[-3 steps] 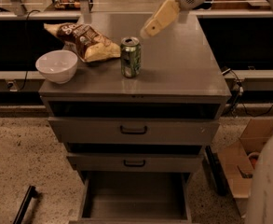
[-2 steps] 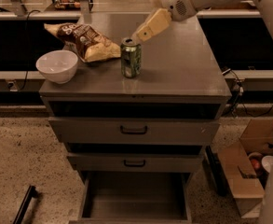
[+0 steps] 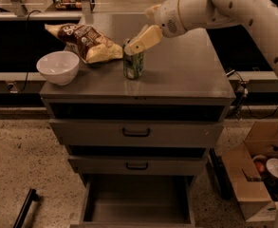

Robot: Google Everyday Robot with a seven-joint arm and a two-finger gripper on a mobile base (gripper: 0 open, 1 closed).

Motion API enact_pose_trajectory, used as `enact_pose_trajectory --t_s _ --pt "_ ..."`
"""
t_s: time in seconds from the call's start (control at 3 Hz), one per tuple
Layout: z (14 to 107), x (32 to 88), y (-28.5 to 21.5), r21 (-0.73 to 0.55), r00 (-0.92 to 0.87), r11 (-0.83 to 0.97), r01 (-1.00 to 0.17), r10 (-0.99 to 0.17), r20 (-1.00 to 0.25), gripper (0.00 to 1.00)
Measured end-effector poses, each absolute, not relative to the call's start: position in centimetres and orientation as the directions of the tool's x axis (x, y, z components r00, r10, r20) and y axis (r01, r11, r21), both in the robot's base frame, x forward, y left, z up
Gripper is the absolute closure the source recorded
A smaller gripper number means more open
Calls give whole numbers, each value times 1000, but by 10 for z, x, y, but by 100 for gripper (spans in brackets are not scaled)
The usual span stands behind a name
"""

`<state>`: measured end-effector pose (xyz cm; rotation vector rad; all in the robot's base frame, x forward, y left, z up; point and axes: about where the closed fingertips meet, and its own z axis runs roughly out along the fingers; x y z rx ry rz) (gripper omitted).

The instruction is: Place green can into bottom drawer

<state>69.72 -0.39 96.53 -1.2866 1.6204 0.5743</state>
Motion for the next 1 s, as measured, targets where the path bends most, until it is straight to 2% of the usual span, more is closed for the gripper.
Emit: enact_pose_trajectory --t_s 0.67,1.0 --pt "938 713 6 -149 -22 346 -926 -445 -895 0" --pt "926 719 5 -124 -51 359 -925 -440 -897 19"
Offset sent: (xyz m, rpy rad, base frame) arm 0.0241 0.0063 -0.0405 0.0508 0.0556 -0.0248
